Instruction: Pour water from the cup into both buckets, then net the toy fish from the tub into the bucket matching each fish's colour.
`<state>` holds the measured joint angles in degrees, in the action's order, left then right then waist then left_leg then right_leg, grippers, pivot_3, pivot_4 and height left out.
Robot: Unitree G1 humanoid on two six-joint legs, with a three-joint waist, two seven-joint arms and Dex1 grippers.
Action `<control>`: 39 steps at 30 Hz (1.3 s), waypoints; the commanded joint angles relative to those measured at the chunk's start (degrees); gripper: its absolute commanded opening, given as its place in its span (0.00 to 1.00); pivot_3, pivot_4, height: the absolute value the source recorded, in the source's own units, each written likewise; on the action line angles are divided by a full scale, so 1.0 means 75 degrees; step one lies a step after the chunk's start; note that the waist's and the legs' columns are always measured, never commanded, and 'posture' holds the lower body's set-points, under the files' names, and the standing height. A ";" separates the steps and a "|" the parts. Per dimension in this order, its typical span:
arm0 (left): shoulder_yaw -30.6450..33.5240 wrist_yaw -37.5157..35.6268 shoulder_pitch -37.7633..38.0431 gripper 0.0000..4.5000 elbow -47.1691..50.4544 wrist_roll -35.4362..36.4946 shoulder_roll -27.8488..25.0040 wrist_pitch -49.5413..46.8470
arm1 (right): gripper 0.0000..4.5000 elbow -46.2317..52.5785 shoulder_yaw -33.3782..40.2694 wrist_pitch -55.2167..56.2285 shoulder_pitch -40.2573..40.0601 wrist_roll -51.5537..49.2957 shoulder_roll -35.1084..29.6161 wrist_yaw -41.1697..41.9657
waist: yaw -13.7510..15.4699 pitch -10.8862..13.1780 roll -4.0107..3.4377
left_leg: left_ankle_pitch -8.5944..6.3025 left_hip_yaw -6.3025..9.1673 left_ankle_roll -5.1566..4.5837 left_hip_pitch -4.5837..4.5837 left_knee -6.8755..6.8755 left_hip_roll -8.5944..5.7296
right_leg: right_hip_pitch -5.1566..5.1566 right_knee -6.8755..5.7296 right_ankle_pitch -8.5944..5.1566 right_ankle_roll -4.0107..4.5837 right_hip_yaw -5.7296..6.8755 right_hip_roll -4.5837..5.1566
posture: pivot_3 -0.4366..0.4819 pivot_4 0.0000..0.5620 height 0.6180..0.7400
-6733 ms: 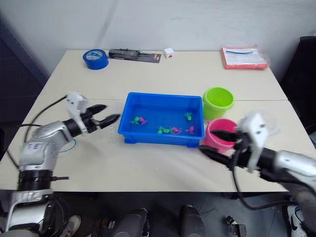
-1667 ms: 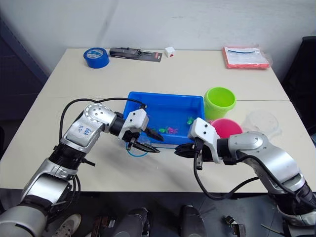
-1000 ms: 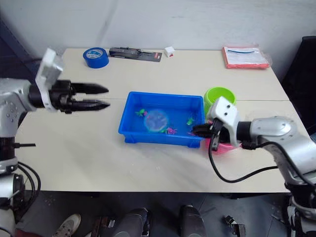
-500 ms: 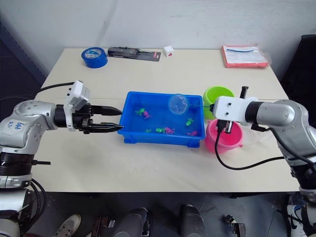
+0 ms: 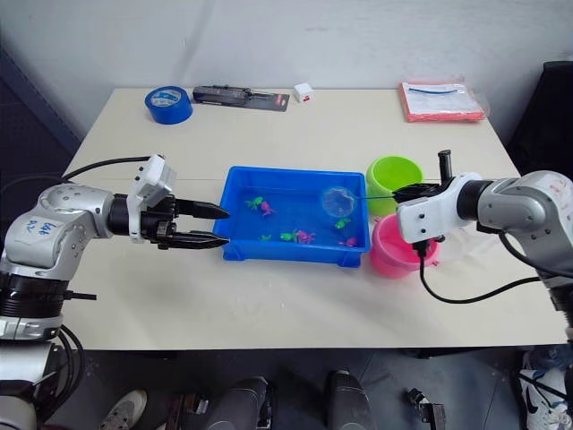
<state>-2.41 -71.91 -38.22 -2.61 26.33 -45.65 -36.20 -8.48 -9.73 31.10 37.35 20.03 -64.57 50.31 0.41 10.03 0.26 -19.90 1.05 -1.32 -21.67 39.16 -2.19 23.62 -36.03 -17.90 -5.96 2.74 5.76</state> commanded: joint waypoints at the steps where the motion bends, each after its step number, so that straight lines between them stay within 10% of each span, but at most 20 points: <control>1: 0.0059 0.0018 -0.0201 0.73 0.0133 0.0047 0.0063 0.0065 | 0.18 -0.0332 0.0009 0.1047 0.0303 0.0154 -0.0238 -0.0091 | -0.0034 0.0000 0.0000 | 0.0000 0.0001 0.0000 0.0000 0.0000 0.0000 | -0.0001 0.0000 0.0000 0.0000 0.0001 0.0000 | 0.48 0.27 0.98; 39: 0.0045 0.0264 -0.0060 0.73 0.0735 0.0237 0.0125 -0.0206 | 0.18 -0.2936 -0.2157 0.5080 0.3118 0.2497 0.0437 -0.0603 | -0.0093 0.0006 -0.0010 | 0.0002 -0.0001 0.0005 0.0001 0.0001 0.0005 | 0.0003 -0.0001 0.0000 0.0000 -0.0010 -0.0012 | 0.48 0.27 0.98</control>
<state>-4.22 -70.48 -38.86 0.52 26.80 -44.88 -37.55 -30.64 -25.52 68.26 60.22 39.92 -60.45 44.66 -0.29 10.07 0.18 -19.88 1.04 -1.29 -21.67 39.16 -2.15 23.65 -36.04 -17.90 -5.95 2.67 5.67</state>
